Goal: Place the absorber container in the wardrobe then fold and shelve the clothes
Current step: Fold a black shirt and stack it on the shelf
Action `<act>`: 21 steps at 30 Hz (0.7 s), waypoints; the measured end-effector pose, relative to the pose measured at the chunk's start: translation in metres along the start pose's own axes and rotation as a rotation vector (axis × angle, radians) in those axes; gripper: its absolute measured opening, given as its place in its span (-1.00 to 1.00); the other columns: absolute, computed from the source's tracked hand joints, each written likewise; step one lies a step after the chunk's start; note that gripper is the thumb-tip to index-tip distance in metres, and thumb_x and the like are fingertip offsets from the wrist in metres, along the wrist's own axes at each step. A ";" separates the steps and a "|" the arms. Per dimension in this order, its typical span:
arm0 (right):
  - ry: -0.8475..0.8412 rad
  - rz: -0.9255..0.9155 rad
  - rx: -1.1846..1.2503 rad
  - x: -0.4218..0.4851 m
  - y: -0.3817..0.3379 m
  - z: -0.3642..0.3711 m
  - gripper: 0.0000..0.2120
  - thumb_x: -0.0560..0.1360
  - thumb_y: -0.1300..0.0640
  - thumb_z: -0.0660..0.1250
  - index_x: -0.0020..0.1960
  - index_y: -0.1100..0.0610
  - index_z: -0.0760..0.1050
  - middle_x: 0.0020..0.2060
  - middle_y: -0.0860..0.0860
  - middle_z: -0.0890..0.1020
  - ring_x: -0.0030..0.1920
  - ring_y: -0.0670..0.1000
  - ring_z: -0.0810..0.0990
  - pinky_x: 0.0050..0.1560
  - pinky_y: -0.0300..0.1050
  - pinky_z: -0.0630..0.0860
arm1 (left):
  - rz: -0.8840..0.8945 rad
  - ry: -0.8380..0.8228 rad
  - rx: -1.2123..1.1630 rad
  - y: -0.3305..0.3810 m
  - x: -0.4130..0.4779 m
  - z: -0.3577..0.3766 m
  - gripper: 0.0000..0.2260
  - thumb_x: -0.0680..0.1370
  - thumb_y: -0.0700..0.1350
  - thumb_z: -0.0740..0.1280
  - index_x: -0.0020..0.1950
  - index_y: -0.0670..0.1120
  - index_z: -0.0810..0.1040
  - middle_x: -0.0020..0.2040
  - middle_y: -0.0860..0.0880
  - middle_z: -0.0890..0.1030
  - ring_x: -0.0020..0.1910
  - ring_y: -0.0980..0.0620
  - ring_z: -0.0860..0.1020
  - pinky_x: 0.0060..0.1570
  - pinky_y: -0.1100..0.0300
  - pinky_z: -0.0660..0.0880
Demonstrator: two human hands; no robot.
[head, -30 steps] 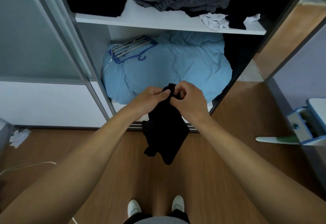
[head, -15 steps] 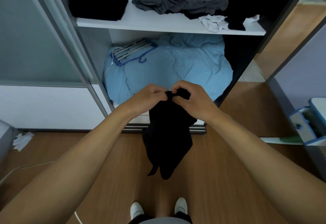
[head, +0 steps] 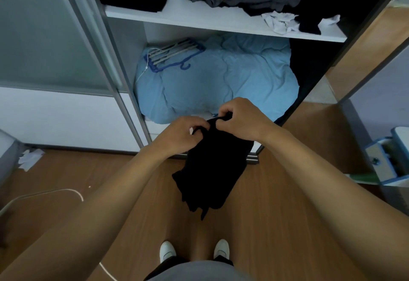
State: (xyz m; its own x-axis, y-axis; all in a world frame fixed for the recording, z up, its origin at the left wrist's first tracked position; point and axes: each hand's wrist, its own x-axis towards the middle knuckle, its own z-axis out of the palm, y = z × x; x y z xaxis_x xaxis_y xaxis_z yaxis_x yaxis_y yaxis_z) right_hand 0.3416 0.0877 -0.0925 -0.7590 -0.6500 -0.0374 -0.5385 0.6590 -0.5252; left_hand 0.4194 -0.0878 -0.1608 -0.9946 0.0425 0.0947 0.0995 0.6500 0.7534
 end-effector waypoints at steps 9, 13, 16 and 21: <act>0.003 -0.070 0.047 0.007 -0.021 0.003 -0.73 0.44 0.04 0.40 -0.27 0.25 0.62 -0.34 0.20 0.62 -0.25 0.17 0.58 -0.20 0.10 0.52 | -0.192 0.006 -0.090 -0.005 0.006 0.015 -0.92 0.47 -0.02 0.30 -0.22 0.14 0.53 -0.30 0.33 0.61 -0.25 0.39 0.55 -0.28 0.46 0.41; -0.009 -0.116 0.054 0.007 -0.029 0.002 -0.66 0.46 0.02 0.40 -0.19 0.33 0.62 -0.26 0.27 0.63 -0.20 0.24 0.59 -0.16 0.13 0.54 | -0.293 -0.038 -0.008 -0.008 0.013 0.027 -0.88 0.41 -0.04 0.25 -0.13 -0.02 0.53 -0.30 0.08 0.61 -0.28 0.12 0.59 -0.31 0.22 0.47; -0.025 -0.144 0.069 0.005 -0.031 -0.001 -0.63 0.47 0.03 0.40 -0.13 0.40 0.59 -0.17 0.33 0.63 -0.12 0.29 0.60 -0.11 0.14 0.54 | -0.325 -0.119 0.024 -0.020 0.011 0.031 -0.76 0.49 -0.01 0.26 0.07 -0.10 0.54 -0.09 -0.07 0.64 -0.08 -0.07 0.62 -0.02 -0.05 0.58; -0.108 -0.130 0.067 -0.003 -0.024 -0.007 -0.77 0.50 0.07 0.40 -0.20 0.22 0.68 -0.21 0.22 0.68 -0.16 0.20 0.65 -0.09 0.10 0.56 | -0.399 -0.081 0.068 -0.048 -0.001 0.030 -0.76 0.46 -0.11 0.27 0.05 -0.22 0.51 -0.01 -0.14 0.61 0.06 -0.18 0.60 0.01 0.11 0.48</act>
State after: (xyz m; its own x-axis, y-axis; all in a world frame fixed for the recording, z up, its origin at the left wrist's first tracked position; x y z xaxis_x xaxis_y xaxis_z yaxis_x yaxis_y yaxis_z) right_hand 0.3541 0.0761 -0.0742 -0.6389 -0.7674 -0.0546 -0.6014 0.5424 -0.5866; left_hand 0.4146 -0.0964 -0.2164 -0.9542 -0.1646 -0.2499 -0.2936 0.6759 0.6760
